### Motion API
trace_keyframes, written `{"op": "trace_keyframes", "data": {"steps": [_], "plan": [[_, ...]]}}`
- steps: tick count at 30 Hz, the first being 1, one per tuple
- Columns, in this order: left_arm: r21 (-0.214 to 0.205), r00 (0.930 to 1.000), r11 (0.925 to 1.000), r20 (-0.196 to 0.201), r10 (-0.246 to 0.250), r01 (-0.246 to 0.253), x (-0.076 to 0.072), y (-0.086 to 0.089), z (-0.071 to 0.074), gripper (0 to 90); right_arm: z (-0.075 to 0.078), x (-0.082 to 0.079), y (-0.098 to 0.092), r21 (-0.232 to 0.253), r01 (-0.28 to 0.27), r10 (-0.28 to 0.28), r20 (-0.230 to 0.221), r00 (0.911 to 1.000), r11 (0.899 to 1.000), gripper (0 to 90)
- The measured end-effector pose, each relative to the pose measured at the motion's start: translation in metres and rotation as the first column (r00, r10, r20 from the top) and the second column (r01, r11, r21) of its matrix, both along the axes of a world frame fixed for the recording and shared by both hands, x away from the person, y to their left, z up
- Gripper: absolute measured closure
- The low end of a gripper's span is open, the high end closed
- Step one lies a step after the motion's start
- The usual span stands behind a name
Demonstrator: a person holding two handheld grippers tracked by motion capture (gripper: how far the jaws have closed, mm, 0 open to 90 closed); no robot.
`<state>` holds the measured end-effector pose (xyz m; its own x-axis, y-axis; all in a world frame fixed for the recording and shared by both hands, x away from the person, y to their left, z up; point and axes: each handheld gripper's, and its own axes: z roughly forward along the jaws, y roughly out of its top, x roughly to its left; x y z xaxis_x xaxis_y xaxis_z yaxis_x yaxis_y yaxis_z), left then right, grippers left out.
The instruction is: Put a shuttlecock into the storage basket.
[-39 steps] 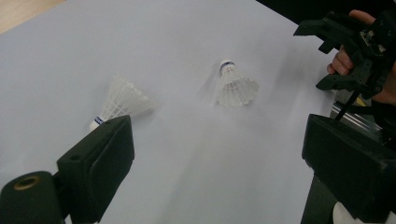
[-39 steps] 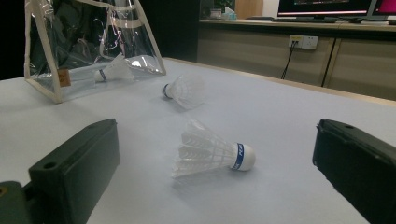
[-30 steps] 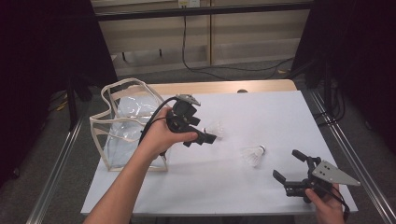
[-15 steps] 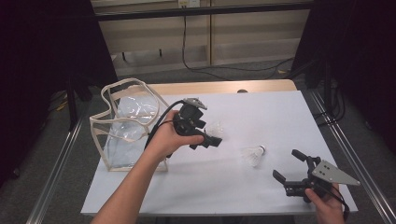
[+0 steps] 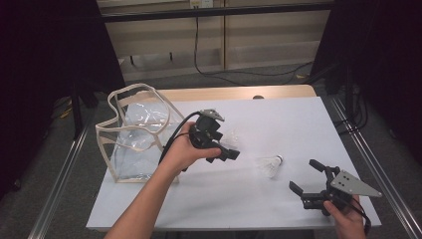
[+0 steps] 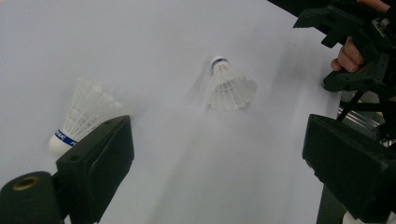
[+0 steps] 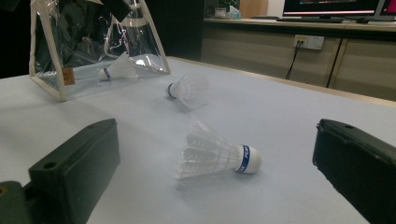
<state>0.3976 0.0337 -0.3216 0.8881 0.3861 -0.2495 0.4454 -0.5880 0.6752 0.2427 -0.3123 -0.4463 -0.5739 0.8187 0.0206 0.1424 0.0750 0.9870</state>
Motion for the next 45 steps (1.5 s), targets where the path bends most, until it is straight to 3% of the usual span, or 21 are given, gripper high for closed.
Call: {"op": "trace_keyframes", "data": {"steps": [13, 27, 31, 45], "plan": [[0.003, 1.0, 1.0, 0.002, -0.006, 0.006, -0.001, -0.008, -0.013, 8.9, 0.0, 0.001, 0.001, -0.005, 0.0, 0.0, -0.001, 1.0, 1.0, 0.7], [-0.015, 0.9996, 0.9997, 0.022, 0.02, -0.02, -0.002, -0.014, -0.022, 8.9, 0.0, 0.002, 0.001, -0.002, 0.004, -0.004, -0.005, 1.0, 1.0, 0.7], [0.003, 0.9994, 0.9998, 0.028, 0.021, -0.021, -0.003, -0.016, -0.025, 8.9, 0.0, 0.001, 0.0, -0.002, 0.005, -0.005, -0.007, 1.0, 1.0, 0.7], [-0.017, 0.999, 0.9997, 0.04, 0.018, -0.018, -0.002, -0.024, -0.035, 8.9, -0.001, 0.002, -0.001, 0.001, 0.005, -0.005, -0.008, 1.0, 1.0, 0.7]]}}
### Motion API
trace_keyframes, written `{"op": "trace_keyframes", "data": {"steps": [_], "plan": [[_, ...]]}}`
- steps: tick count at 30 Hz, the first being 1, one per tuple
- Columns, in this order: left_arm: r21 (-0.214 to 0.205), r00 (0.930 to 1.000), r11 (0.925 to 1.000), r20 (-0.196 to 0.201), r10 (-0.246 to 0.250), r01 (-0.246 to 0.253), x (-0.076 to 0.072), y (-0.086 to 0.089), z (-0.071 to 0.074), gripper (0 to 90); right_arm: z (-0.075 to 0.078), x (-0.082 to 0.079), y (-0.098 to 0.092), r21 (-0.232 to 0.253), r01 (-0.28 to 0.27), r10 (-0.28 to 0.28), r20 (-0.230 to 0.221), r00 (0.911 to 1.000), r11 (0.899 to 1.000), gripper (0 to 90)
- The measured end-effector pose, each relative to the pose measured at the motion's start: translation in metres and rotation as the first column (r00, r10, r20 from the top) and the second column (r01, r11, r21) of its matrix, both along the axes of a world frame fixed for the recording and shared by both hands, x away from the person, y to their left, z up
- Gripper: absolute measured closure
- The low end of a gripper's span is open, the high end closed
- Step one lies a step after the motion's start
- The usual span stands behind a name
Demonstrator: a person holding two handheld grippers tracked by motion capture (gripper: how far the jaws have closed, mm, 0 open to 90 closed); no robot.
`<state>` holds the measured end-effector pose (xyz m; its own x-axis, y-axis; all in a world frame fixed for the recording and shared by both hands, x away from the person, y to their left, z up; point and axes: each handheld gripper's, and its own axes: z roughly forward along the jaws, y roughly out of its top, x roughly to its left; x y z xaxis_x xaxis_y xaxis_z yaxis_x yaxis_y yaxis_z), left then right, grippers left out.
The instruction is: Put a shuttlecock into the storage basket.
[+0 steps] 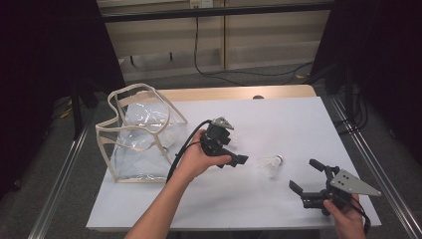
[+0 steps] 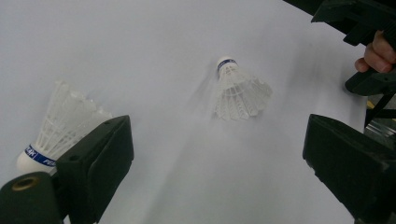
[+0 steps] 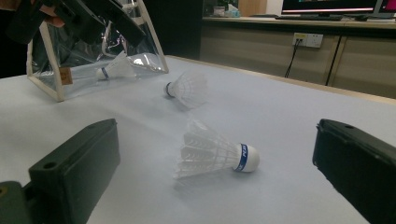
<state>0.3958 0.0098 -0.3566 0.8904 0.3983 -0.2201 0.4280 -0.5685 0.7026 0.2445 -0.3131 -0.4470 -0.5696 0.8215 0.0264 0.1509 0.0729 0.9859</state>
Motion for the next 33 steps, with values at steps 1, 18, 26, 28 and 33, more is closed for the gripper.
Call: {"op": "trace_keyframes", "data": {"steps": [1, 18, 26, 28, 33], "plan": [[-0.001, 1.0, 1.0, -0.001, 0.003, -0.003, 0.0, -0.001, -0.001, 8.9, 0.0, 0.0, 0.0, 0.001, 0.0, 0.0, -0.001, 1.0, 1.0, 0.7], [-0.018, 1.0, 0.9998, 0.008, -0.004, 0.004, -0.002, -0.008, -0.015, 8.9, 0.0, -0.001, 0.001, -0.007, 0.001, -0.001, 0.0, 1.0, 1.0, 0.7], [-0.02, 0.9999, 0.9997, 0.0, -0.016, 0.016, -0.002, -0.019, -0.028, 8.6, 0.001, -0.002, 0.0, -0.009, -0.003, 0.003, 0.002, 1.0, 1.0, 0.7], [-0.028, 0.9998, 0.9995, 0.003, -0.018, 0.018, -0.002, -0.02, -0.029, 8.6, 0.001, -0.002, 0.0, -0.011, -0.003, 0.003, 0.002, 1.0, 1.0, 0.7], [-0.04, 0.9999, 0.9991, 0.002, -0.015, 0.015, 0.0, -0.023, -0.033, 8.3, 0.001, -0.001, -0.001, -0.014, -0.006, 0.006, 0.005, 1.0, 1.0, 0.8]]}}
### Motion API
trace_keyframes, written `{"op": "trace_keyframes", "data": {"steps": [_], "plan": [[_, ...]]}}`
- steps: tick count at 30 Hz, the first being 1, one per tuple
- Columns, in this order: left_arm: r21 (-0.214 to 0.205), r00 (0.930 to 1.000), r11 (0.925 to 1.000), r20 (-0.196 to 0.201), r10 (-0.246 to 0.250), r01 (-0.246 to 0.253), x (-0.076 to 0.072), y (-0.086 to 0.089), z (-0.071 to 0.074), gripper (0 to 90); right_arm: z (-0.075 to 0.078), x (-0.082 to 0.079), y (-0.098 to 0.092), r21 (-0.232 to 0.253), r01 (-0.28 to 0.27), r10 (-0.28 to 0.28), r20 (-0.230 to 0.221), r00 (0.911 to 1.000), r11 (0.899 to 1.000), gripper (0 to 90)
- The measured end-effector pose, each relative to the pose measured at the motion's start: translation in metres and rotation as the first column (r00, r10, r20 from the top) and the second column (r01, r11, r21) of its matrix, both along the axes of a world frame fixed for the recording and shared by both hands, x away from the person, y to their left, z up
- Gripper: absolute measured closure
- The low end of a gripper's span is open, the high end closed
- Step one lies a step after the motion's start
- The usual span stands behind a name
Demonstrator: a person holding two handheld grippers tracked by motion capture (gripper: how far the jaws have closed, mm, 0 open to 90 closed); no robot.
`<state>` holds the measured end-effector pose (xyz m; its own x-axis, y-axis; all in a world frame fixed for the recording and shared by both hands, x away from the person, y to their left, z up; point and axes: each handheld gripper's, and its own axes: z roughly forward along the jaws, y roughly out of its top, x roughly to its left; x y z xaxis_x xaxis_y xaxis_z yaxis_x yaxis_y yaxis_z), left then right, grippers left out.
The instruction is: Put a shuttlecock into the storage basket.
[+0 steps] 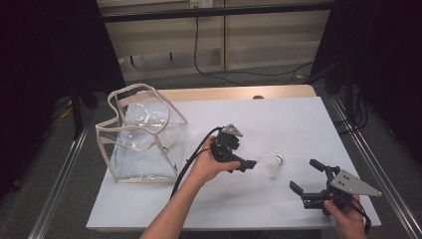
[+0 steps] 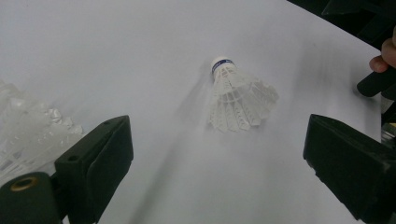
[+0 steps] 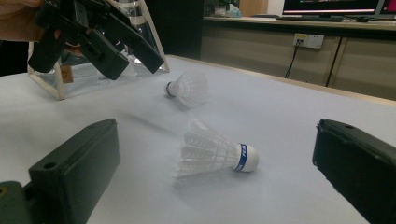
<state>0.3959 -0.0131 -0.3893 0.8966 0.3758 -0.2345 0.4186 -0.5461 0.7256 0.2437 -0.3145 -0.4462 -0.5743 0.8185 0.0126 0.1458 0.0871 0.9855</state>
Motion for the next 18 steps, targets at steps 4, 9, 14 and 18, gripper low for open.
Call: {"op": "trace_keyframes", "data": {"steps": [4, 9, 14, 18], "plan": [[-0.001, 1.0, 1.0, 0.001, 0.003, -0.003, 0.0003, -0.0012, -0.0029, 7.6, -0.0002, -0.0008, -0.0007, 0.006, 0.002, -0.002, -0.006, 1.0, 1.0, 0.7], [-0.007, 1.0, 1.0, 0.002, -0.003, 0.003, 0.0001, -0.0034, -0.0037, 7.6, 0.0, -0.0012, 0.0006, 0.008, -0.004, 0.004, -0.005, 1.0, 1.0, 0.7], [-0.018, 1.0, 0.9998, 0.005, -0.006, 0.006, 0.0009, -0.0039, -0.0039, 7.6, -0.0002, -0.0008, 0.001, 0.006, -0.004, 0.004, -0.004, 1.0, 1.0, 0.7], [-0.033, 0.9999, 0.9994, 0.011, -0.01, 0.01, 0.0018, -0.0039, -0.0031, 7.4, -0.0009, 0.0, 0.0012, 0.004, -0.004, 0.004, -0.008, 1.0, 1.0, 0.8]]}}
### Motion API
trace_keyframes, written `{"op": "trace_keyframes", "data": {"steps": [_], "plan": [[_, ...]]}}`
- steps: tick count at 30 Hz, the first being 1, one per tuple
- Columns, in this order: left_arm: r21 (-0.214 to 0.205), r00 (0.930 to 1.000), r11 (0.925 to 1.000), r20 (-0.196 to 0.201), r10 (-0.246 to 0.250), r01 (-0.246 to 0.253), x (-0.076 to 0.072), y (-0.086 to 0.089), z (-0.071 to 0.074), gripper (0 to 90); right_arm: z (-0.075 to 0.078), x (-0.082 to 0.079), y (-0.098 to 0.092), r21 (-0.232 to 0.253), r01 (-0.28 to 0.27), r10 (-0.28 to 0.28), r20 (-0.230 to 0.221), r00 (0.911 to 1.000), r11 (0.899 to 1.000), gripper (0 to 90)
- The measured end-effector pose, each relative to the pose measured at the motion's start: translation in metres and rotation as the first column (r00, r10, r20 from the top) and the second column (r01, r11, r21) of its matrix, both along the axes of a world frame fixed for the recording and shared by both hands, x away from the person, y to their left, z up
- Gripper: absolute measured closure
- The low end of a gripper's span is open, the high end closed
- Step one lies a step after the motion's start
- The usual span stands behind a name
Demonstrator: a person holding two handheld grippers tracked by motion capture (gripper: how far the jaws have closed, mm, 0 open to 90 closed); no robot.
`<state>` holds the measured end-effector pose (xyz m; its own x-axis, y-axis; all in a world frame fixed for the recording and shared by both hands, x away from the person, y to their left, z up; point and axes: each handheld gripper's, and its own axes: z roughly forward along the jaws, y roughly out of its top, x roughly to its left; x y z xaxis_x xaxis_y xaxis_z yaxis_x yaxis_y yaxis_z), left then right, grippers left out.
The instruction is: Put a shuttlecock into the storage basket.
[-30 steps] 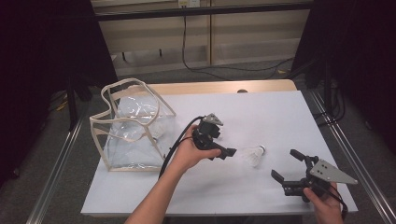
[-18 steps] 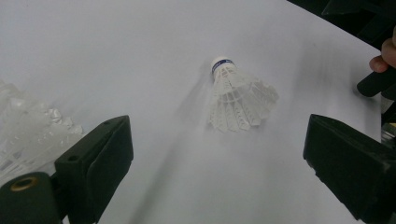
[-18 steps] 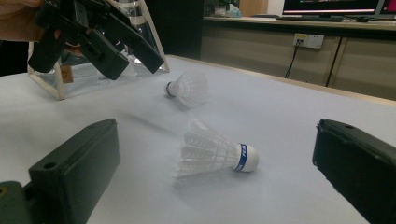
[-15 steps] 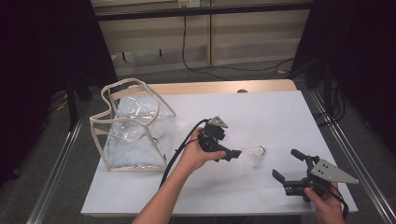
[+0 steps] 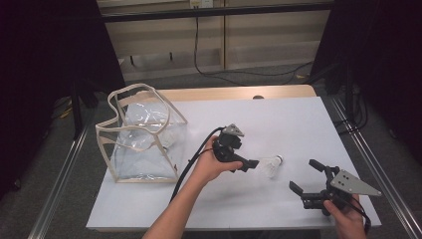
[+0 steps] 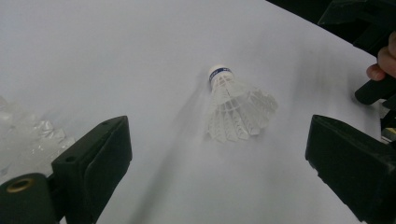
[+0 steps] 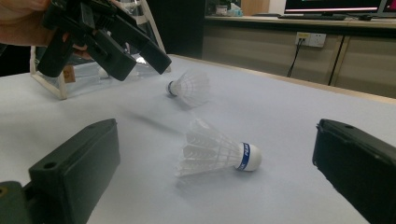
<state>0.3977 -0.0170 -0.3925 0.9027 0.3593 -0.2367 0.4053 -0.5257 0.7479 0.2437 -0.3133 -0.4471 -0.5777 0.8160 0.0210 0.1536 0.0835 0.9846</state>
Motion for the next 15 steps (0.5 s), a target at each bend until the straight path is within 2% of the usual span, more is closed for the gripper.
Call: {"op": "trace_keyframes", "data": {"steps": [7, 15], "plan": [[-0.001, 1.0, 1.0, 0.003, 0.002, -0.002, -0.0004, -0.0036, -0.0018, 7.2, 0.0008, -0.0005, 0.0004, 0.0, -0.002, 0.002, 0.008, 1.0, 1.0, 0.7], [0.001, 1.0, 1.0, 0.01, 0.0, 0.0, 0.0011, -0.0082, -0.0056, 7.7, -0.0001, -0.0013, 0.0002, -0.002, -0.006, 0.006, -0.004, 1.0, 1.0, 0.8]]}}
